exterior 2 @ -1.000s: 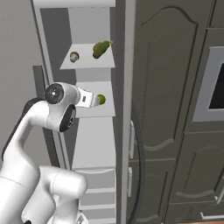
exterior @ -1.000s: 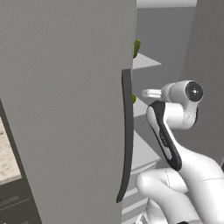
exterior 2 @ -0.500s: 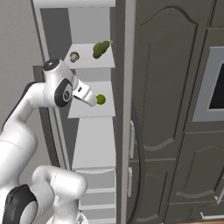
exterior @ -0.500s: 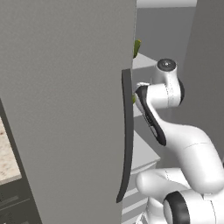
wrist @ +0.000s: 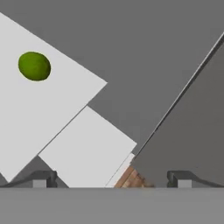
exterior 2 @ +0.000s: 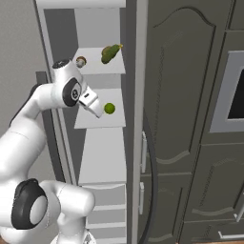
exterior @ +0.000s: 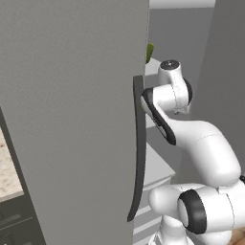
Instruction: Take the lime and cucumber from the second highest rack and move them to the highest rack where the mushroom and potato are located, to maximize freezer space. Close the freezer door after rearranging.
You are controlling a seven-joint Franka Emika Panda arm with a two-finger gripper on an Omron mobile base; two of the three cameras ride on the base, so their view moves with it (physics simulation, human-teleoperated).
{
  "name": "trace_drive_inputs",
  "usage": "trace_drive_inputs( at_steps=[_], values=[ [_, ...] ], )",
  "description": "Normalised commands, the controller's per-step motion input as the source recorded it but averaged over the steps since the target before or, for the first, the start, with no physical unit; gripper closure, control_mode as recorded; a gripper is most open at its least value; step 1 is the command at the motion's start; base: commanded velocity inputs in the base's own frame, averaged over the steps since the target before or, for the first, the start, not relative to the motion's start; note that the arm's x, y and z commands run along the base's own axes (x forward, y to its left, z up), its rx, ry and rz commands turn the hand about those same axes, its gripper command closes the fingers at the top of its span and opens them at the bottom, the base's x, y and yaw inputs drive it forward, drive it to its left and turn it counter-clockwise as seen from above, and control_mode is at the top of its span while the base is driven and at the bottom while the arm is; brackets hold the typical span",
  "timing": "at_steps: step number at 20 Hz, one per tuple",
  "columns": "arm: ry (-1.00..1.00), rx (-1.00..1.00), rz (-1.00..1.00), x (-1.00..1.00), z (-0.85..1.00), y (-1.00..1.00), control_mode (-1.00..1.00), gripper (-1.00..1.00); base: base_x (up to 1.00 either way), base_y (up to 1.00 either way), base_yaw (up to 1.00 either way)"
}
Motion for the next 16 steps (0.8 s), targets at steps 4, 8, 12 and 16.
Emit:
trace_drive_inputs(
  at_steps=[4,8,12,16],
  values=[
    [0.00,0.27,-0.03,0.26,-0.35,0.00,-1.00,-1.00,0.00,0.00,0.00],
    [-0.04,0.30,-0.02,0.35,-0.20,0.00,-1.00,-1.00,0.00,0.00,0.00],
    [0.00,0.15,-0.09,0.38,-0.02,0.00,-1.00,-1.00,0.00,0.00,0.00],
    [0.00,0.07,-0.09,0.36,0.00,0.00,-1.00,-1.00,0.00,0.00,0.00]
  ],
)
